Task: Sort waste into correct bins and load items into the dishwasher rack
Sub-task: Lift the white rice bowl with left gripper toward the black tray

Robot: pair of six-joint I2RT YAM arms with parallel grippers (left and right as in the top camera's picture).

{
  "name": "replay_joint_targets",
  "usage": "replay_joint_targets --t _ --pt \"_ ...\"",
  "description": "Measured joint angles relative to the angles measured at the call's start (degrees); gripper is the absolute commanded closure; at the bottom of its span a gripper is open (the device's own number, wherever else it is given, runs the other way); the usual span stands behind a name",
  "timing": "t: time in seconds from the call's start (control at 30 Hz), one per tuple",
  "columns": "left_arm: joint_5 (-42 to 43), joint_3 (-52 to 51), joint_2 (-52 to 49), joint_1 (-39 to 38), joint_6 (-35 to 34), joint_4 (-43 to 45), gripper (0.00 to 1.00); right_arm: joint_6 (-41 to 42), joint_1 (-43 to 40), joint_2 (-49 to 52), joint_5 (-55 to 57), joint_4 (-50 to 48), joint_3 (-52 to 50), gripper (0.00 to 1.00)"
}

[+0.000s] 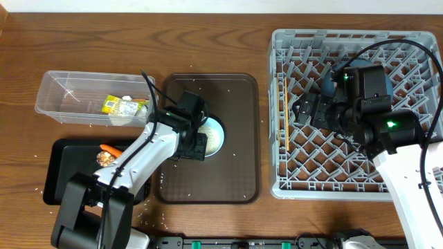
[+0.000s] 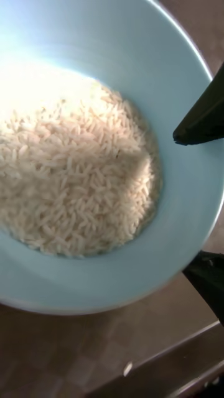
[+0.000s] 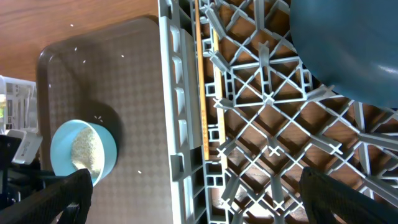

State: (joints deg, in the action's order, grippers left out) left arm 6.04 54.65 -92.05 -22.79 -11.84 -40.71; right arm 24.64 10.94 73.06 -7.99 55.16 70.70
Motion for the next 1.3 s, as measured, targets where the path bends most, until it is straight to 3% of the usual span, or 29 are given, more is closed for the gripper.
replay_joint_targets --t 0.3,0.6,0.87,1.03,1.3 --pt "-2.8 0.0 0.0 5.6 -1.8 6.6 0.44 0.0 0.0 0.0 0.0 -0.3 0.0 0.01" --pt "-2.9 0.0 -7.1 5.7 -1.1 11.5 0.68 0.4 0.0 0.0 0.0 -0.3 0.0 0.01" --pt "-1.9 0.4 -7.8 5.7 -1.2 11.8 0.7 0.4 0.0 0.0 0.1 -0.5 0.0 0.01" --pt "-1.6 0.4 -6.4 5.7 -1.2 11.0 0.94 0.4 0.0 0.0 0.1 -0.6 0.0 0.01" --pt "2.1 0.4 -1.6 5.7 -1.0 12.0 0.94 0.4 0.0 0.0 0.1 -0.6 0.0 0.01"
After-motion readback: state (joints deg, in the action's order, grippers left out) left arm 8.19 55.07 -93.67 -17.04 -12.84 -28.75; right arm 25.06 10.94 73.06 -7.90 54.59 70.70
